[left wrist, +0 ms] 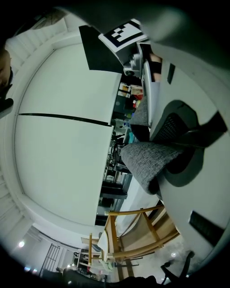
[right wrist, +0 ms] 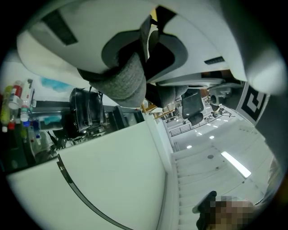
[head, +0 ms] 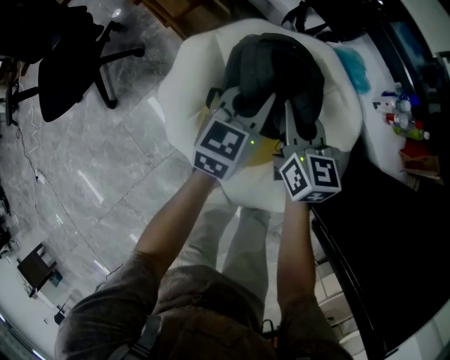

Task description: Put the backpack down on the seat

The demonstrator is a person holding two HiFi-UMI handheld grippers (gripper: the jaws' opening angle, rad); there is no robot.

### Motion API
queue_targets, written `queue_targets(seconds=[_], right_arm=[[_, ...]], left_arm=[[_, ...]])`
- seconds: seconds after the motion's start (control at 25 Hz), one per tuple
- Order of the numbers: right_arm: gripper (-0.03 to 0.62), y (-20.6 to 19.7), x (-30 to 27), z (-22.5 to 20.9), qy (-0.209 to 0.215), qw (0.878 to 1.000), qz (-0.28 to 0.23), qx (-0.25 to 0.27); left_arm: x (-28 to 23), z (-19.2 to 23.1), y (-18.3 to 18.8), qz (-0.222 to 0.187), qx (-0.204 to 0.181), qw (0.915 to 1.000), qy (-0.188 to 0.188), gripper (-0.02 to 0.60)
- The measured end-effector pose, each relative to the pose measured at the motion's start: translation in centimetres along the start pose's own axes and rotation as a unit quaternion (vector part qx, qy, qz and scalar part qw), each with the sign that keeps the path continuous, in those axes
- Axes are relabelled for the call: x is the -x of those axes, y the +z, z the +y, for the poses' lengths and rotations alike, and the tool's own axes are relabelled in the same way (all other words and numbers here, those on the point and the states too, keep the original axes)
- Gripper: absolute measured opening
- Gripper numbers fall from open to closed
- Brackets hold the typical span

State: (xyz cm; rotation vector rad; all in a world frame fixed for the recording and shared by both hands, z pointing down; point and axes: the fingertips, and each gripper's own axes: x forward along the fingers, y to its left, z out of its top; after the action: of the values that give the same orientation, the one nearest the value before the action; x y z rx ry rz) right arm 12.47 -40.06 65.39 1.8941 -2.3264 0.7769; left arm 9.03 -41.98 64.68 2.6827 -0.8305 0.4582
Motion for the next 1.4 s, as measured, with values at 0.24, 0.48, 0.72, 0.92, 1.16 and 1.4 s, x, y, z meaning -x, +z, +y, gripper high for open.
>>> queue_targets(seconds=[0.24,0.48,0.72,0.92,1.16,1.4], right_arm=[[0.036,-2.4,-0.8,-0.5,-0.005,1.0,0.013,0.002],[0.074,-3.2,-0.4,-0.3,-0.023,0.999,0.023,-0.001],[0.196,-4.8,0.9,-0.9,-0.055,0.998,0.043,-0.004],[0.272,-6.4,2.4,-1.7,-0.09,0.994,0.054,-0.011],[0.299,-8.3,4.3,-2.5,-0.117,0.99,0.076,-0.016],[0.299,-8.7,5.5,-1.8,-0.112,0.991,0.076,-0.013]], left_arm=[[-0.5,0.1,-3.1,0.019,0.002,0.9998,0.009,0.037],[0.4,0.9,-3.5,0.021,0.016,0.9989,0.039,0.087],[1.3,0.8,-4.5,0.023,0.037,0.9974,0.057,0.215],[2.3,0.8,-6.2,0.039,0.048,0.995,0.079,0.305],[3.7,0.8,-7.4,0.045,0.065,0.9911,0.107,0.352],[4.7,-0.2,-7.6,0.043,0.072,0.991,0.105,0.353]])
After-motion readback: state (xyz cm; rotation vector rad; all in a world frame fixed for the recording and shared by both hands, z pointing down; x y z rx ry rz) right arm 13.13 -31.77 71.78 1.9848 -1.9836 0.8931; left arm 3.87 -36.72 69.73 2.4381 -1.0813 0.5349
